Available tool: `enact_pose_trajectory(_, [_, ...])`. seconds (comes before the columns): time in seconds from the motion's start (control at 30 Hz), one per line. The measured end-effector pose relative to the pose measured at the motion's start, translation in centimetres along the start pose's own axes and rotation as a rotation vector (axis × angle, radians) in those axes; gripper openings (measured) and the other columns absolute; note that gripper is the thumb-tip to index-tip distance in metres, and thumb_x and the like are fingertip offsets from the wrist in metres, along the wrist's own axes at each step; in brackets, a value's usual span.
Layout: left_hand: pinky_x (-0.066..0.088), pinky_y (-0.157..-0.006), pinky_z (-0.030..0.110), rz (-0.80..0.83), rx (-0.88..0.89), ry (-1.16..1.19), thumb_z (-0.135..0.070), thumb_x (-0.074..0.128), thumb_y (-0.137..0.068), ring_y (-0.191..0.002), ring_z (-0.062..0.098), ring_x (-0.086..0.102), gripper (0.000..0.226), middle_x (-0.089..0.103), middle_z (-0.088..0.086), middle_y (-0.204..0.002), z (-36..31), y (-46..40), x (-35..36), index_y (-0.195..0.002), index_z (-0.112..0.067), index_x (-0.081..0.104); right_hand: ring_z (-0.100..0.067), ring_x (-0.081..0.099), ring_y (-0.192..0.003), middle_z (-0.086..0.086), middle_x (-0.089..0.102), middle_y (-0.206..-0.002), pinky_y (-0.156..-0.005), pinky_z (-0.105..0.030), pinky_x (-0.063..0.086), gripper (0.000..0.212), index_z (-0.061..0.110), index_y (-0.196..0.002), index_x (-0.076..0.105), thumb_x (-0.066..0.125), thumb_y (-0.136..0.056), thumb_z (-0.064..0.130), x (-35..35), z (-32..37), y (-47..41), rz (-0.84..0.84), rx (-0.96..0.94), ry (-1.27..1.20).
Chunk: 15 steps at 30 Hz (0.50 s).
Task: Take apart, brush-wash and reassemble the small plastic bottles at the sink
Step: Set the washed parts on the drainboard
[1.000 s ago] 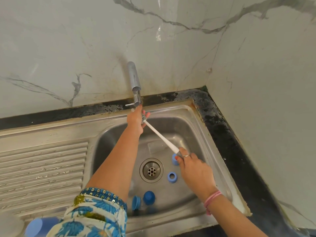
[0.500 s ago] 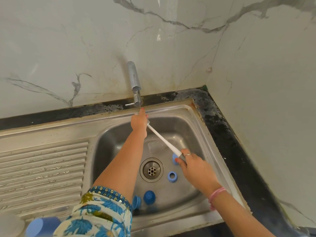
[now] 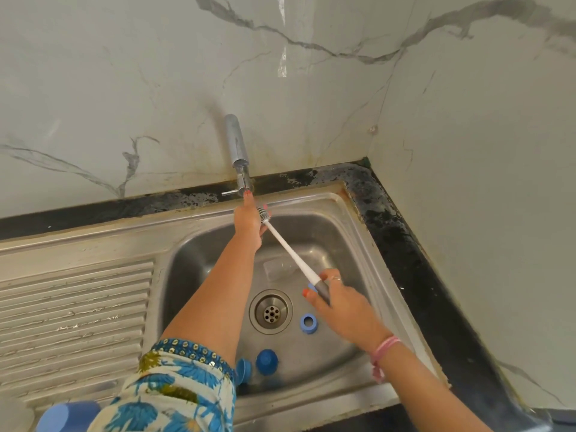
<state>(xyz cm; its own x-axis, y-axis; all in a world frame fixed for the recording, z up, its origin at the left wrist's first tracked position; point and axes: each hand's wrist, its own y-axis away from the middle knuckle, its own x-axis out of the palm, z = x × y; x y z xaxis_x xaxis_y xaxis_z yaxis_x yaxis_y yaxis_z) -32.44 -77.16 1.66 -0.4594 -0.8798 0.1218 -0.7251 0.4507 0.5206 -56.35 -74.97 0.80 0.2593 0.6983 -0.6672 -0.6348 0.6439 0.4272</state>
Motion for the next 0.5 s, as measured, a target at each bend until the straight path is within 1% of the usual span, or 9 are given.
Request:
enact_pose_trajectory(0.03, [0.047,-0.066,0.03,-0.063,0.021,-0.086,-0.042,0.043,-0.101,-0.07,0.014,0.056,0.03,0.058,0.003,-0.084,0.1,-0.2,0.2,-0.102,-0.013,0.051,-0.016,0.062,-0.074,0.0,0.059,-0.102,-0.063,-0.028,0.048,0.037,0.023,-0.129,0.036,0.034,-0.101,0.047,0.4,0.0,-0.1,-0.118,-0.056,0.343])
enact_pose_trajectory(0.1, [0.045,-0.069,0.031,-0.079,0.027,-0.145,-0.034,0.045,-0.1,-0.072,0.014,0.054,0.023,0.055,0.004,-0.087,0.0,-0.5,0.3,-0.099,-0.012,0.051,-0.02,0.064,-0.08,-0.001,0.058,-0.111,-0.066,-0.03,0.05,0.039,0.022,-0.136,0.034,0.027,-0.104,0.043,1.1,-0.1,-0.3,-0.275,-0.088,0.516])
enact_pose_trajectory(0.13, [0.045,-0.068,0.029,-0.055,0.019,-0.124,-0.031,0.045,-0.101,-0.073,0.014,0.057,0.019,0.056,0.003,-0.086,-0.1,-0.6,0.3,-0.095,-0.013,0.051,-0.018,0.063,-0.074,0.0,0.06,-0.103,-0.064,-0.03,0.049,0.036,0.024,-0.132,0.039,0.028,-0.104,0.043,1.2,0.0,-0.3,-0.261,-0.094,0.433])
enact_pose_trajectory(0.2, [0.045,-0.064,0.024,0.014,0.006,0.005,-0.023,0.044,-0.102,-0.068,0.01,0.062,0.016,0.057,0.001,-0.081,-0.3,-1.0,-0.1,-0.089,-0.016,0.051,-0.012,0.05,-0.057,0.001,0.056,-0.078,-0.056,-0.032,0.045,0.026,0.024,-0.113,0.052,0.038,-0.102,0.042,0.9,0.1,-0.6,-0.132,-0.084,-0.12])
enact_pose_trajectory(0.27, [0.047,-0.067,0.024,0.072,-0.004,0.169,-0.019,0.046,-0.102,-0.063,0.008,0.063,0.016,0.055,0.0,-0.077,-0.1,-1.2,-0.7,-0.088,-0.015,0.052,-0.008,0.033,-0.046,0.0,0.043,-0.065,-0.043,-0.027,0.031,0.024,0.019,-0.103,0.061,0.047,-0.1,0.038,0.0,-0.3,-0.9,0.155,0.071,-0.804])
enact_pose_trajectory(0.33, [0.049,-0.069,0.026,0.115,-0.024,0.3,-0.019,0.046,-0.102,-0.061,0.01,0.063,0.018,0.055,0.001,-0.074,0.2,-1.1,-1.2,-0.087,-0.012,0.054,-0.005,0.023,-0.042,0.002,0.035,-0.062,-0.036,-0.018,0.019,0.026,0.017,-0.103,0.066,0.049,-0.099,0.037,-1.6,-1.4,-1.2,0.465,0.196,-1.142])
enact_pose_trajectory(0.4, [0.05,-0.07,0.027,0.118,-0.027,0.356,-0.019,0.045,-0.103,-0.064,0.012,0.062,0.021,0.055,0.001,-0.071,0.5,-1.1,-1.2,-0.085,-0.012,0.054,-0.003,0.023,-0.039,0.003,0.032,-0.062,-0.034,-0.014,0.017,0.027,0.018,-0.103,0.066,0.053,-0.095,0.04,-2.7,-2.1,-1.2,0.667,0.233,-1.23])
enact_pose_trajectory(0.43, [0.049,-0.069,0.028,0.101,-0.015,0.352,-0.019,0.044,-0.103,-0.065,0.013,0.062,0.023,0.055,0.001,-0.071,0.6,-0.8,-1.1,-0.083,-0.012,0.053,-0.002,0.023,-0.039,0.003,0.031,-0.062,-0.034,-0.014,0.017,0.028,0.018,-0.103,0.065,0.053,-0.095,0.042,-3.1,-2.2,-1.3,0.674,0.246,-1.191])
enact_pose_trajectory(0.5, [0.048,-0.063,0.029,0.041,0.048,0.25,-0.018,0.041,-0.104,-0.065,0.014,0.061,0.025,0.054,0.002,-0.071,1.0,-0.9,-0.8,-0.081,-0.013,0.052,-0.004,0.025,-0.04,0.003,0.035,-0.062,-0.036,-0.016,0.02,0.032,0.016,-0.105,0.063,0.049,-0.098,0.043,-3.9,-1.5,-1.0,0.503,0.226,-0.922])
